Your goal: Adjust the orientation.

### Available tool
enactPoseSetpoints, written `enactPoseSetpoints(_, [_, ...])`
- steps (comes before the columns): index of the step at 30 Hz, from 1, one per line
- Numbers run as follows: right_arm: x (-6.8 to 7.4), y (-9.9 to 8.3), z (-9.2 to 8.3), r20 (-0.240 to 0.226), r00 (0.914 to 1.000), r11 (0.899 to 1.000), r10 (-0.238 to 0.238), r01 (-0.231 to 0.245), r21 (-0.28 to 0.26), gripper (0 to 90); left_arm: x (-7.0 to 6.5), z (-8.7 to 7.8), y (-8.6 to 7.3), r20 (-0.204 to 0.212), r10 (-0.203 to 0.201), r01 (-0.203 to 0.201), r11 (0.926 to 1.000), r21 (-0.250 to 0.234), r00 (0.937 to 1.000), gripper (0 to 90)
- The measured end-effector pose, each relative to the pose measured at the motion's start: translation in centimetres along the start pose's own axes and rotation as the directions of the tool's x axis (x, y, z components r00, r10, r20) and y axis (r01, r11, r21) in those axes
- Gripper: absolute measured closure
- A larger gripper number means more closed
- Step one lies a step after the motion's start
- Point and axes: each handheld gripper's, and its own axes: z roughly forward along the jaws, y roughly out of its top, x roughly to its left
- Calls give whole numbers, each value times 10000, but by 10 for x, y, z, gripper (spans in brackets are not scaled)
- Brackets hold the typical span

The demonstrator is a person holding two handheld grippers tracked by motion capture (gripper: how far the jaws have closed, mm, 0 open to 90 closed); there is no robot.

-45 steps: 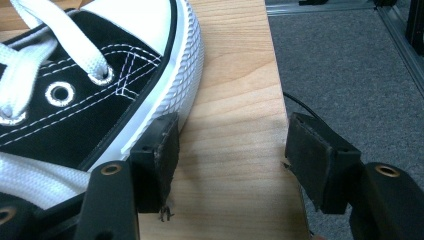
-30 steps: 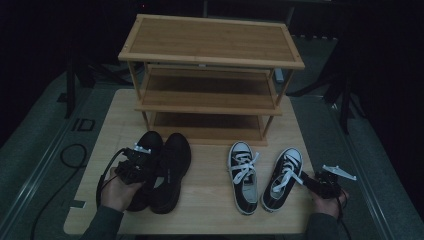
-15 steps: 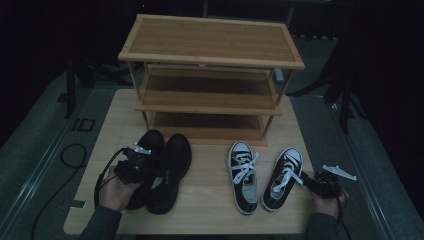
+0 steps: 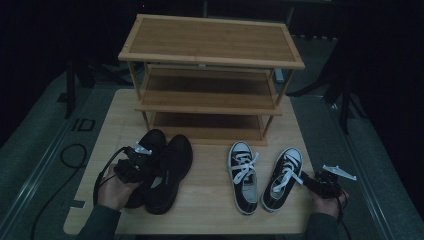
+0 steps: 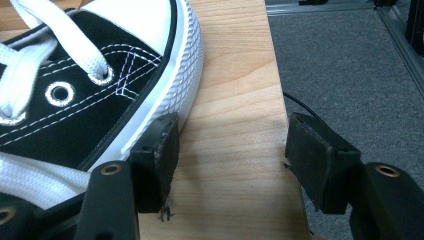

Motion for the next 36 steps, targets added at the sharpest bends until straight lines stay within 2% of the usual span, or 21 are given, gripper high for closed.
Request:
enactPoseSetpoints(17, [0, 0, 0, -1, 10000, 10000, 11, -11, 3, 382, -4, -2, 18, 232, 444, -431, 9976, -542, 9987, 847])
enactPoseSetpoints(36, [0, 0, 0, -22, 10000, 10000, 20, -20, 5, 382, -10, 10, 49, 291, 1128, -1096, 9894, -952, 9932, 847])
